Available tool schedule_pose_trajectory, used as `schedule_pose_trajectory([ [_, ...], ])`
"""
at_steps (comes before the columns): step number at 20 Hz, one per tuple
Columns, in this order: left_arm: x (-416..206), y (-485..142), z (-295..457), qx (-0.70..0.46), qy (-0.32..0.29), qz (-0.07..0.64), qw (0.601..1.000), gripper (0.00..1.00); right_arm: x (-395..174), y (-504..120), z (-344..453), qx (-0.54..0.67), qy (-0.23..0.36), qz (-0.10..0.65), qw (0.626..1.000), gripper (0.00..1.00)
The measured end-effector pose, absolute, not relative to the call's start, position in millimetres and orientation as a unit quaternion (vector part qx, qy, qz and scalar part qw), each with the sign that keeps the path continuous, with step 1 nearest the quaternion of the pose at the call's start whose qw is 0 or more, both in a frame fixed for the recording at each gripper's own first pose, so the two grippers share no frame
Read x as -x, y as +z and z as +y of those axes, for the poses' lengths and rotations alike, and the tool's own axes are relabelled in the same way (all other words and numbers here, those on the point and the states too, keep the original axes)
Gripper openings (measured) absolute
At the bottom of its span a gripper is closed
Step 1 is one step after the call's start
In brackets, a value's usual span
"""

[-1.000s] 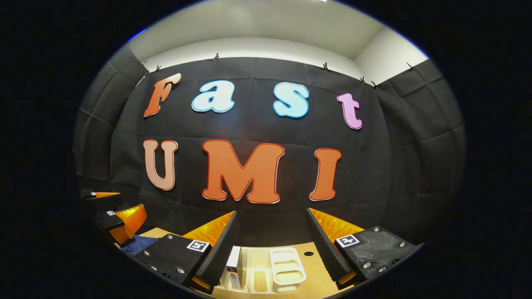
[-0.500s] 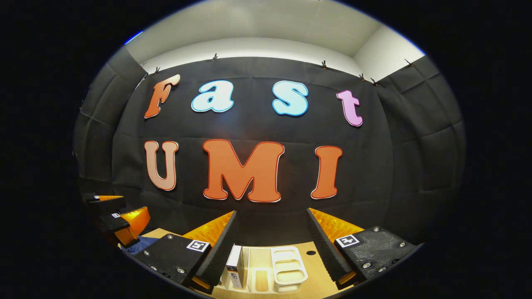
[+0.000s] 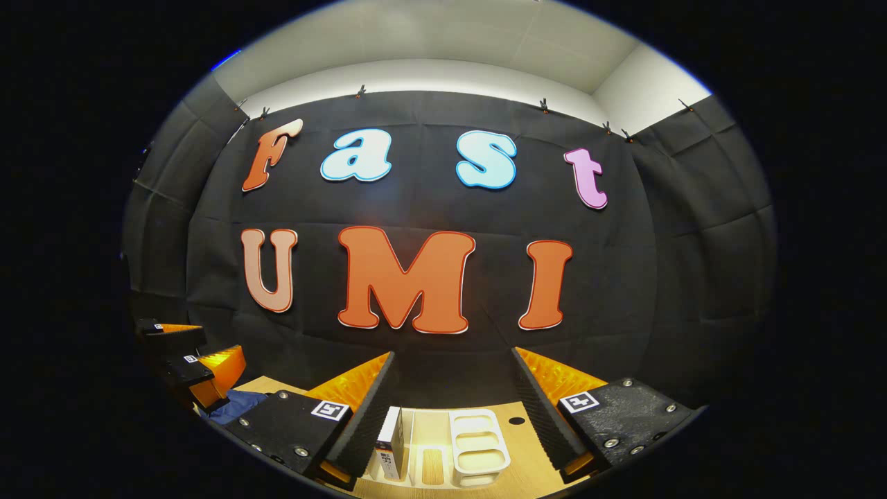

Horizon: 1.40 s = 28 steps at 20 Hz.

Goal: Open the schoolbag, grab two books from the bookshelf and put them into the schoolbag.

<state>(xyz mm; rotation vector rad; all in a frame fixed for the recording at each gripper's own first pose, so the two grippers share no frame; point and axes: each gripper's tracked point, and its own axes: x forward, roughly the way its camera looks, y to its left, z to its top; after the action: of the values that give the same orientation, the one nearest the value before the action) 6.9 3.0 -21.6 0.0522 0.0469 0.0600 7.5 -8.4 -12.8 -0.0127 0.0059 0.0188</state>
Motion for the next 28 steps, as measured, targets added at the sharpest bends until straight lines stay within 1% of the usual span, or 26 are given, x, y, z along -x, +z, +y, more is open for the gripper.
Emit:
schedule_pose_trajectory([
  [2,-6,-22,3,-0.025,0.029,0.024,0.999,0.94,-8,-14,-7,0.007,0.01,0.007,1.0,0.94],
  [14,-6,-28,15,-0.014,0.042,0.03,0.999,0.94,-13,-21,-2,0.004,0.024,0.017,1.0,0.94],
  [19,-3,-24,16,-0.011,0.038,0.018,0.999,0.94,-14,-23,-1,0.003,0.025,0.016,1.0,0.94],
  [28,-1,-31,12,-0.026,0.027,0.019,0.999,0.94,-19,-35,-1,0.001,0.026,0.032,0.999,0.94],
])
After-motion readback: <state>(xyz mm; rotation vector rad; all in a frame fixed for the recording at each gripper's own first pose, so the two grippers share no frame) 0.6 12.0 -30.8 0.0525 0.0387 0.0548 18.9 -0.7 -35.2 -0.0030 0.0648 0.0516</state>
